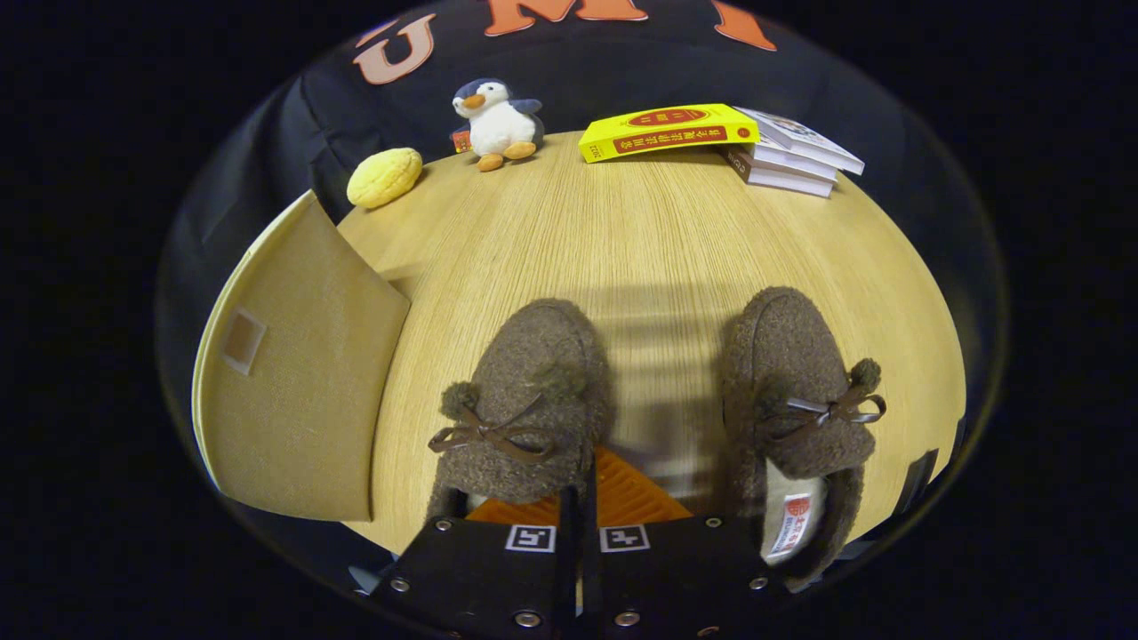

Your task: Open the storage box then place both shoes into the box .Put the left shoe in first, then the right shoe, with the right side of both shoes facing outward in a uniform manner.

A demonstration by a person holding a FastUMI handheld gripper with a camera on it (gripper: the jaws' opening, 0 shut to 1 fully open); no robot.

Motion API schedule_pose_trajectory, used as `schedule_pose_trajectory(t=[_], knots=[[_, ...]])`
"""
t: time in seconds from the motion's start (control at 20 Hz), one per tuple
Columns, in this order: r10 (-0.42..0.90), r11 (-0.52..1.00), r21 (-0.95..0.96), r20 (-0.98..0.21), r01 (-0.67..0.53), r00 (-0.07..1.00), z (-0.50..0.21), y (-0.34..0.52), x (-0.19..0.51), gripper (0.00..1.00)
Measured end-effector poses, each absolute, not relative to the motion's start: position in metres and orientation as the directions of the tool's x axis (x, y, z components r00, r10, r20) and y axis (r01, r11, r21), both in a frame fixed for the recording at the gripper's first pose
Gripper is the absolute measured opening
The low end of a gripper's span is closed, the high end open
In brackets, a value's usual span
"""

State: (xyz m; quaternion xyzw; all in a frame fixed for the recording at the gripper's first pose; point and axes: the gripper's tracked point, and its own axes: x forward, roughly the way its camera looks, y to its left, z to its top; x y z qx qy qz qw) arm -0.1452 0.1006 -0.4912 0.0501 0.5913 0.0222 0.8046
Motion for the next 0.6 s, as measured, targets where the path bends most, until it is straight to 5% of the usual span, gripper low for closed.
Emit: schedule_pose_trajectory(t=[0.6], knots=[[0.102,0.978,0.167,-0.907,0.125,0.409,-0.374,0.161,-0.116,0.04]])
